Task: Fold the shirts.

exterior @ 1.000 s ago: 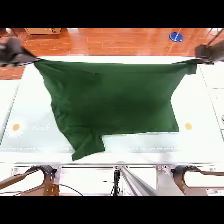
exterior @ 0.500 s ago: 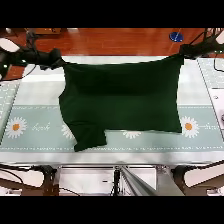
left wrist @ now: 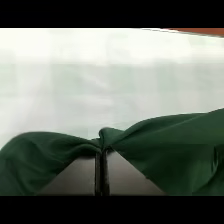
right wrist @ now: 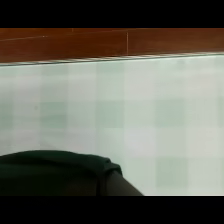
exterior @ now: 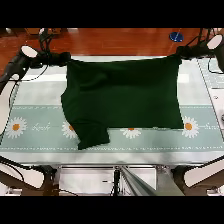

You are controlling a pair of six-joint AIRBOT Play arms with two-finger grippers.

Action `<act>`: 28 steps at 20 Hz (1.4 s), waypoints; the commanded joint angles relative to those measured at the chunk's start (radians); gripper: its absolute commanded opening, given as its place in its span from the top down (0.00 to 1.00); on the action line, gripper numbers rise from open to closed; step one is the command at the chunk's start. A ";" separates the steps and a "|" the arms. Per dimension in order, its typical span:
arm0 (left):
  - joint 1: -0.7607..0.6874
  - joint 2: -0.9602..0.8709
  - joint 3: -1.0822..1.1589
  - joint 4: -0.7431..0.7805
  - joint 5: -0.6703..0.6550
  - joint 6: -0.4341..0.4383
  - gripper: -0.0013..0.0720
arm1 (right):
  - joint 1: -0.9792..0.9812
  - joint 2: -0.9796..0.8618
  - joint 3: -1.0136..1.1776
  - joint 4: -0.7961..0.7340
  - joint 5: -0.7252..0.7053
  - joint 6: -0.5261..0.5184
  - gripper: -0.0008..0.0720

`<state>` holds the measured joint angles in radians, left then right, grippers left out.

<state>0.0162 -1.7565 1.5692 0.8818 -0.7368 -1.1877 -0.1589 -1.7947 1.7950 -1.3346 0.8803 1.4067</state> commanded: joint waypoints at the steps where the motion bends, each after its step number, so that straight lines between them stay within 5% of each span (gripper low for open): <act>1: 0.021 0.029 0.031 0.001 -0.164 0.011 0.95 | -0.027 0.050 0.000 -0.003 0.185 -0.005 0.97; 4: 0.045 0.024 0.029 0.009 -0.442 -0.077 0.95 | -0.046 0.060 0.000 -0.005 0.390 -0.005 0.97; 7: 0.037 0.002 -0.025 0.021 -0.534 -0.098 0.95 | -0.045 0.024 0.000 -0.003 0.520 -0.005 0.97; 18: 0.036 -0.042 -0.112 0.130 -0.430 -0.216 0.95 | -0.046 -0.103 0.000 -0.007 0.623 0.005 0.96; 19: 0.038 -0.042 -0.090 0.122 -0.435 -0.206 0.85 | -0.046 -0.096 0.001 -0.007 0.634 -0.002 0.91; 20: 0.046 -0.040 -0.051 0.124 -0.460 -0.171 0.63 | -0.053 -0.079 0.001 0.006 0.642 -0.028 0.80; 22: 0.093 -0.017 0.036 0.137 -0.517 -0.132 0.42 | -0.090 -0.011 0.001 0.057 0.644 -0.087 0.69; 23: 0.132 0.004 0.064 0.149 -0.566 -0.121 0.42 | -0.119 0.026 0.001 0.044 0.667 -0.087 0.42; 24: 0.179 0.030 0.068 0.158 -0.611 -0.122 0.42 | -0.164 0.058 0.001 0.042 0.702 -0.079 0.29; 25: 0.230 0.055 0.058 0.158 -0.679 -0.117 0.40 | -0.212 0.081 -0.005 0.043 0.739 -0.056 0.29; 26: 0.278 0.079 0.027 0.157 -0.755 -0.110 0.25 | -0.263 0.110 -0.041 0.043 0.756 -0.037 0.29; 28: 0.346 0.154 -0.137 0.113 -0.837 -0.109 0.23 | -0.343 0.190 -0.199 0.046 0.740 -0.034 0.29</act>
<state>0.2630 -1.6821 1.5448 1.0267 -1.4197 -1.3128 -0.3973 -1.6955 1.7184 -1.2964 1.5909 1.3602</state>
